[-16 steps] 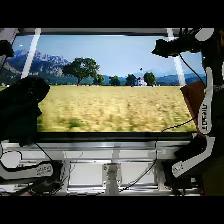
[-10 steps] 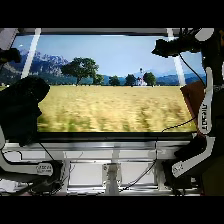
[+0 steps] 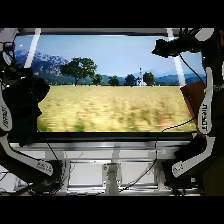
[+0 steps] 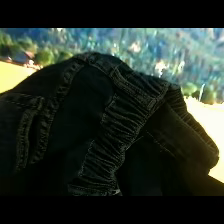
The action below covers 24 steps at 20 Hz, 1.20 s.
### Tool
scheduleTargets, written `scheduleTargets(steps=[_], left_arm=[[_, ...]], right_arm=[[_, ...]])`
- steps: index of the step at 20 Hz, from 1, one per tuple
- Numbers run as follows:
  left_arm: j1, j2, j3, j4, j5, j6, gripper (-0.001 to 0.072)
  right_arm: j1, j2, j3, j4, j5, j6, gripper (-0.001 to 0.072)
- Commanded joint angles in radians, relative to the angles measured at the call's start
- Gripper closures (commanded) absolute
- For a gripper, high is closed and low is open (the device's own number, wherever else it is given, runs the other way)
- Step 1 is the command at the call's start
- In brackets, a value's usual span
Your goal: Fold the clothes and pants, and hang the long-sleeved shirts on hangers.
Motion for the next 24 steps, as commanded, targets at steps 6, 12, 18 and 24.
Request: scheduleTargets(steps=[6, 12, 18, 24], left_arm=[[0.001, -0.148, 0.000, 0.072, -0.001, -0.001, 0.0096], [0.001, -0.187, 0.000, 0.076, 0.090, -0.011, 0.0529], [-0.007, -0.103, 0.002, 0.187, 0.224, -0.161, 0.0674], [-0.090, 0.109, 0.002, 0.183, 0.316, -0.134, 0.0673]], right_arm=[[0.000, 0.000, 0.000, 0.000, 0.000, 0.000, 0.0627], [0.000, 0.000, 0.000, 0.000, 0.000, 0.000, 0.0627], [0.000, 0.000, 0.000, 0.000, 0.000, 0.000, 0.0627], [0.000, 0.000, 0.000, 0.000, 0.000, 0.000, 0.0627]])
